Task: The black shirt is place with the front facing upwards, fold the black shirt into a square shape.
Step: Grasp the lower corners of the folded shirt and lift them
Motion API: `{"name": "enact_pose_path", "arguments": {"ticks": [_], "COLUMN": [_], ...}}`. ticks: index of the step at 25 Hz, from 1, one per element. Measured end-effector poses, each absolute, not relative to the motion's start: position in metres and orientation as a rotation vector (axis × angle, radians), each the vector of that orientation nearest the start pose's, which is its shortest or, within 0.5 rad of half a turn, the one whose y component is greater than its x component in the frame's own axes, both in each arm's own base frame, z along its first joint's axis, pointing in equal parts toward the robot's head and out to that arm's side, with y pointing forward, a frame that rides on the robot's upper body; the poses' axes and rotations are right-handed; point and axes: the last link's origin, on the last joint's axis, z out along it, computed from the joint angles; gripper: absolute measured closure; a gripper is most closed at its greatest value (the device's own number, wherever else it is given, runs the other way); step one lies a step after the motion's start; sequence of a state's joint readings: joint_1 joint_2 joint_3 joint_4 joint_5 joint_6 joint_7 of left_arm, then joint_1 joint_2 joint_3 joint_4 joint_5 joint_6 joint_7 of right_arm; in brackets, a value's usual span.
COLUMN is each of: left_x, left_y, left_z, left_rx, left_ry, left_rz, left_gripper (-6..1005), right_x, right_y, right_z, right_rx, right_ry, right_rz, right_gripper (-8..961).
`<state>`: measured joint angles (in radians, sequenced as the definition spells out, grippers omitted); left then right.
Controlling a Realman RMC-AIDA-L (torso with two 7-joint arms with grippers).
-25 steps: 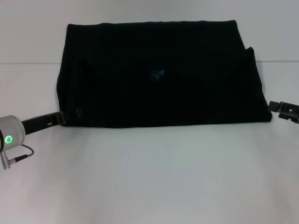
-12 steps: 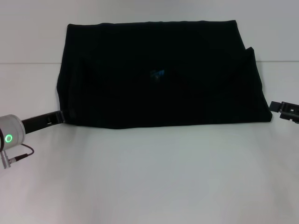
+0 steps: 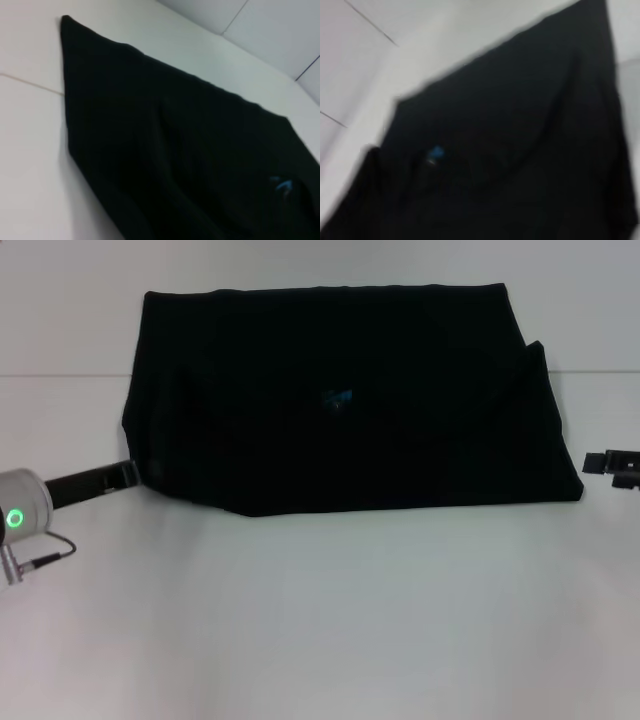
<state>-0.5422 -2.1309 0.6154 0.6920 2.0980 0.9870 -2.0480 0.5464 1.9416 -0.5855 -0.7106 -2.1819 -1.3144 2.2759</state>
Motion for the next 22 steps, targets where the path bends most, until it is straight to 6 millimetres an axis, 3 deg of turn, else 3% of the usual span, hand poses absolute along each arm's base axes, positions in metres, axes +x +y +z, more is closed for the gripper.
{"name": "enact_pose_path", "arguments": {"ticks": [4, 9, 15, 22], "left_x": [-0.307, -0.302, -0.301, -0.300], "left_y": [0.388, 0.393, 0.395, 0.396], "left_z": [0.018, 0.021, 0.022, 0.024], "left_rx": [-1.929, -1.928, -1.925, -1.920], "left_ry": [-1.493, -1.493, -1.492, -1.489], "left_rz": [-0.638, -0.651, -0.660, -0.669], "left_gripper": [997, 997, 998, 998], "right_x": [0.314, 0.293, 0.279, 0.289], "right_y": [0.400, 0.425, 0.438, 0.438], "right_z": [0.088, 0.082, 0.067, 0.048], "right_rx": [-2.007, -2.016, -2.020, -1.982], "right_ry": [1.627, 1.534, 1.490, 1.487], "right_rz": [0.323, 0.118, 0.084, 0.064], "right_gripper": [238, 238, 238, 239]}}
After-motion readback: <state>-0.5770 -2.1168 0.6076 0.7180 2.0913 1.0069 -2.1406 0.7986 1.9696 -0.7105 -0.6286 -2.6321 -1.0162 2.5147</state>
